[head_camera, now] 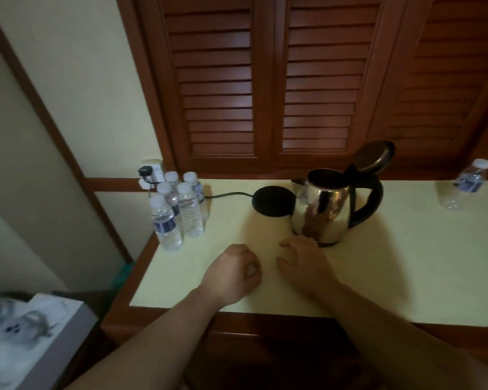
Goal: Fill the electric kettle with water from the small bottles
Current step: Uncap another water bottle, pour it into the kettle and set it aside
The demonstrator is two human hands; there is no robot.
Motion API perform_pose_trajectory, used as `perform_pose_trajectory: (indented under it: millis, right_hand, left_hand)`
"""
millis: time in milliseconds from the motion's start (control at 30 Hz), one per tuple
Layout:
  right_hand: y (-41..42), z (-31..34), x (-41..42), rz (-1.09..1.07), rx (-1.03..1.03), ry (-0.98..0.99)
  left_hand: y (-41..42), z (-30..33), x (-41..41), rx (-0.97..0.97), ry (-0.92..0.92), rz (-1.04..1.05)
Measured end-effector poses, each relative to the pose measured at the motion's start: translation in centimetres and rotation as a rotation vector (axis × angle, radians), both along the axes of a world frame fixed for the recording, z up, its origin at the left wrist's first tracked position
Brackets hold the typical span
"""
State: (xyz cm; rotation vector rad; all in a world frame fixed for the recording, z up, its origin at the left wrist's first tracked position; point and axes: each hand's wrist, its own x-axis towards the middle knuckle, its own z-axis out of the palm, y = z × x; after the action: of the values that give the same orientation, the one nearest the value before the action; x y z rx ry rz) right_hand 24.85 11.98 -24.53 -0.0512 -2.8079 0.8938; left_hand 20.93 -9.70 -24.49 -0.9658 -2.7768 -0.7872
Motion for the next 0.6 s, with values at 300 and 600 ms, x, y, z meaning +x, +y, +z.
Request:
perform_pose_trajectory:
  millis: [300,600]
  right_hand:
    - [-4.3,-0.6,-2.5,0.041,0.275,-0.151]
    - [-3.8,-0.7,-2.3,0.049,0.281,-0.135]
  left_hand:
    - [-8.0,2.4,0.5,0.447,-0.054,0.581]
    - [-10.8,4.8,-2.6,0.694,-0.252,0.795]
